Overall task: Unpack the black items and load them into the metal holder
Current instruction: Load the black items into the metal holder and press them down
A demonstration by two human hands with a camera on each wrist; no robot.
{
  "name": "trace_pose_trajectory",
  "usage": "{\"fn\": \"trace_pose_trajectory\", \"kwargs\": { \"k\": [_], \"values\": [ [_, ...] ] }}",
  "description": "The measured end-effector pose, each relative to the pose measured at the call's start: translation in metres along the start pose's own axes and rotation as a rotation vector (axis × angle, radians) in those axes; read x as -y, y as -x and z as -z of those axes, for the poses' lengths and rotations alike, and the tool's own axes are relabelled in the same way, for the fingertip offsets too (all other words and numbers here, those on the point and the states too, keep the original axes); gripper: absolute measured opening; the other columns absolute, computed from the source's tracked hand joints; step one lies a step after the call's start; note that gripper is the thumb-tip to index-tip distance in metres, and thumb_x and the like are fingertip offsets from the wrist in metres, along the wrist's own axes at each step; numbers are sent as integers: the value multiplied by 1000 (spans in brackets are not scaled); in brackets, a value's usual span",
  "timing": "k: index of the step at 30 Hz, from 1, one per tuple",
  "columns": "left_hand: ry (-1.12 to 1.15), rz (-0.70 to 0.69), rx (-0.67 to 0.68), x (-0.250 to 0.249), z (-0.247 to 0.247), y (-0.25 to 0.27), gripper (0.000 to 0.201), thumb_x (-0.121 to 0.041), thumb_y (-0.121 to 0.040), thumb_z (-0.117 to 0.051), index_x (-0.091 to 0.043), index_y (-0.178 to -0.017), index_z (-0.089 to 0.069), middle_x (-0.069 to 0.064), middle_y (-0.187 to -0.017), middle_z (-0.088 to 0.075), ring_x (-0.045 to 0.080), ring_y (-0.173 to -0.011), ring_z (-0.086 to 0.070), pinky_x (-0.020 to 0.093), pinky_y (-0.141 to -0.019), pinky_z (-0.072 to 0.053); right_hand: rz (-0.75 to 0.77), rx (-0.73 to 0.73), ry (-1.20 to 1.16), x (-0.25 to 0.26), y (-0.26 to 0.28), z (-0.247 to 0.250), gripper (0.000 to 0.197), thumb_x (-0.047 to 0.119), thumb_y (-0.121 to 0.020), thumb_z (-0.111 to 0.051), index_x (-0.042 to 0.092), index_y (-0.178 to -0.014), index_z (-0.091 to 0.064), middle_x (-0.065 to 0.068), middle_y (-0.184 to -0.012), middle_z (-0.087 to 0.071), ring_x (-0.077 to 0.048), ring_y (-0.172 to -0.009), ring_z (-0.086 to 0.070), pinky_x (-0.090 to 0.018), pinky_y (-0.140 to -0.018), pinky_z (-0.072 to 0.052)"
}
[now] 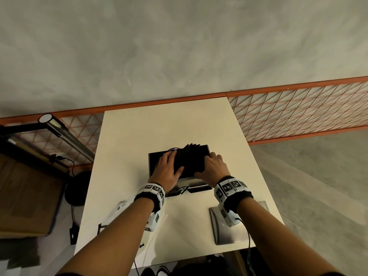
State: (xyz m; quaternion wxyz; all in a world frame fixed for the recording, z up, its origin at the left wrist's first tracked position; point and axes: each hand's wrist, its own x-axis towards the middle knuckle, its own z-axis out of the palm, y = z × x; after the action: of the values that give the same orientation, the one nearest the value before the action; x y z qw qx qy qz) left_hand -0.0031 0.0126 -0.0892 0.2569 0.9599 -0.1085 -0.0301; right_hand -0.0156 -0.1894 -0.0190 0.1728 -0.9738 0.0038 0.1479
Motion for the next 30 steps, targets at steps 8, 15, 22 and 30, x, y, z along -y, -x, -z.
{"fn": "trace_pose_trajectory", "kwargs": {
  "k": [8, 15, 22, 30],
  "values": [
    [2, 2, 9, -2, 0, 0, 69, -46, -101, -54, -14, -157, -30, 7, -154, -34, 26, -143, -34, 45, -117, -36, 6, 189, 124, 4, -8, 12, 55, 55, -85, -59, 16, -123, -50, -10, -115, -63, -31, -109, -57, -39, -81, -48],
    [58, -64, 23, -2, 6, 5, 90, -72, -89, -37, -15, -158, -29, 4, -155, -33, 24, -144, -33, 43, -119, -34, 20, 312, 259, 13, -20, 16, 80, 67, -63, -75, 24, -127, -54, -4, -116, -65, -27, -99, -66, -36, -82, -54],
    [33, -122, 13, -1, 4, 6, 102, -76, -79, -51, -14, -157, -31, 3, -153, -33, 23, -141, -37, 44, -117, -36, 53, 395, 187, 7, -48, 1, 79, 70, -51, -78, 39, -122, -61, 3, -111, -69, -26, -104, -66, -38, -86, -53],
    [12, -81, 24, -5, 6, 5, 108, -78, -73, -53, -16, -157, -26, 1, -155, -31, 23, -142, -35, 44, -117, -36, 10, 514, 53, 9, -46, 26, 52, 30, -72, -85, 18, -118, -64, -7, -106, -70, -22, -73, -64, -27, -54, -50]
  ]
}}
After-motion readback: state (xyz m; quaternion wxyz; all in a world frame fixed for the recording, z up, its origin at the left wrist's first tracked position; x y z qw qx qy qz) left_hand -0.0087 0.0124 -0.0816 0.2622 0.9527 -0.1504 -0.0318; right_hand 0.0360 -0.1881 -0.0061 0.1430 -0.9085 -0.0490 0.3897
